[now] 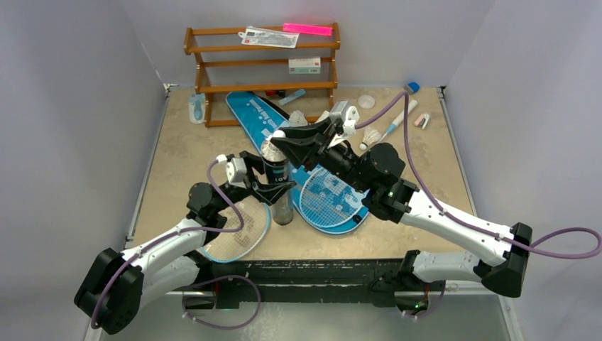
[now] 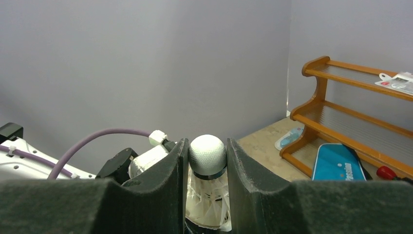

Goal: Pack up the badminton gear
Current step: Place the shuttlecock at the shuttle tube.

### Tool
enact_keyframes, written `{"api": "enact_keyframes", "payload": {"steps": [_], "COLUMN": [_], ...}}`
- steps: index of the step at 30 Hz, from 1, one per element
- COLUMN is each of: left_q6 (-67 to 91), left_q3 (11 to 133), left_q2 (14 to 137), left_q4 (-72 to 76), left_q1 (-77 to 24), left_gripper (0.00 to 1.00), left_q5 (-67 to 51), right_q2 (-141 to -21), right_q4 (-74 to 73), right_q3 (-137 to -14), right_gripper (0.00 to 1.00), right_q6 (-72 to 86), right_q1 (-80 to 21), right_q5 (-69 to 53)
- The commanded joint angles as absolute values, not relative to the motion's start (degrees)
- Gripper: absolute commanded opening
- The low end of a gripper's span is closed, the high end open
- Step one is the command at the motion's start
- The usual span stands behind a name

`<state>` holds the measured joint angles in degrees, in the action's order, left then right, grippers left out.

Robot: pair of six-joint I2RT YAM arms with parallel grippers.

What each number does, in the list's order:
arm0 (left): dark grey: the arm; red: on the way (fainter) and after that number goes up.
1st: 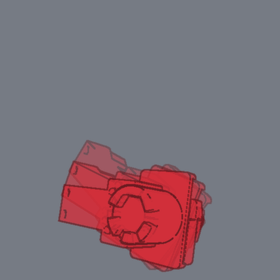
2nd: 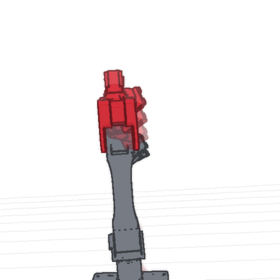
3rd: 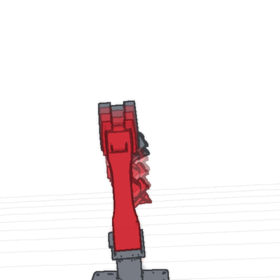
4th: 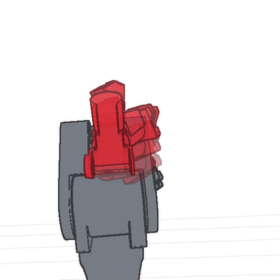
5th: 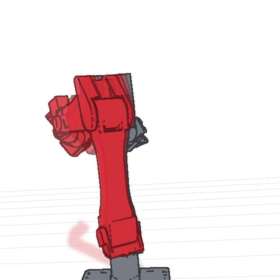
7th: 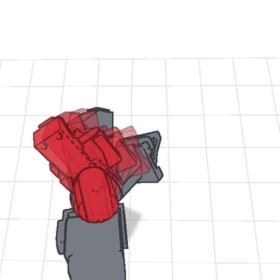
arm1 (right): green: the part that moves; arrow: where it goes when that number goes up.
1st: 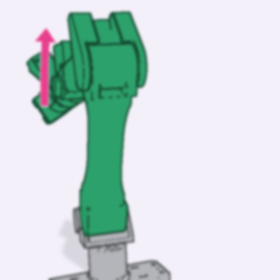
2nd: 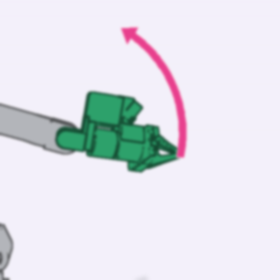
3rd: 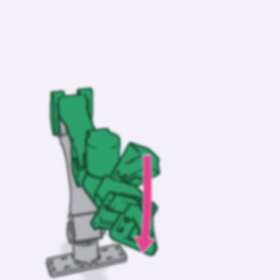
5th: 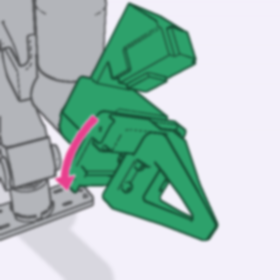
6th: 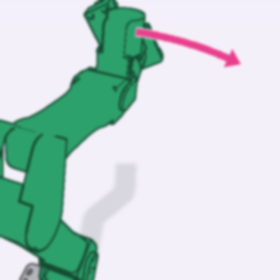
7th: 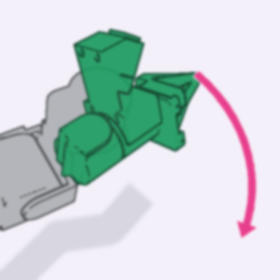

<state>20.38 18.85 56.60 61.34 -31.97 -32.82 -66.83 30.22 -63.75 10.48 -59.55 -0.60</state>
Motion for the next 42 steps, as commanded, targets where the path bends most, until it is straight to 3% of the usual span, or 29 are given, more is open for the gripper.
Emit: {"api": "enact_keyframes", "payload": {"steps": [1,4,10,14,25,42], "left_q6": [21.8,21.8,21.6,21.7,24.7,11.1], "left_q3": [19.6,19.7,19.6,19.7,17.6,18.0], "left_q2": [57.5,57.5,57.1,57.0,53.9,56.9], "left_q4": [55.4,55.4,54.9,54.8,54.3,55.3], "left_q1": [-32.2,-32.2,-32.3,-32.2,-33.9,-54.8], "left_gripper": [0.46,0.45,0.45,0.46,0.45,0.49], "left_q5": [-33.6,-33.6,-33.7,-33.5,-21.0,3.8], "right_q2": [-65.8,-65.2,-64.8,-64.5,-58.9,-54.1], "right_q4": [26.1,26.7,24.8,22.9,15.1,11.5], "right_q3": [-65.1,-65.2,-68.0,-69.6,-66.0,-54.9], "right_gripper": [0.24,0.54,0.84,0.98,0.99,0.99], "right_q6": [11.8,11.0,9.8,9.6,9.3,9.4], "right_q1": [-60.1,-60.1,-60.1,-60.1,-60.1,-60.1], "right_q5": [-1.7,-1.7,-1.0,-0.2,3.6,3.1]}}
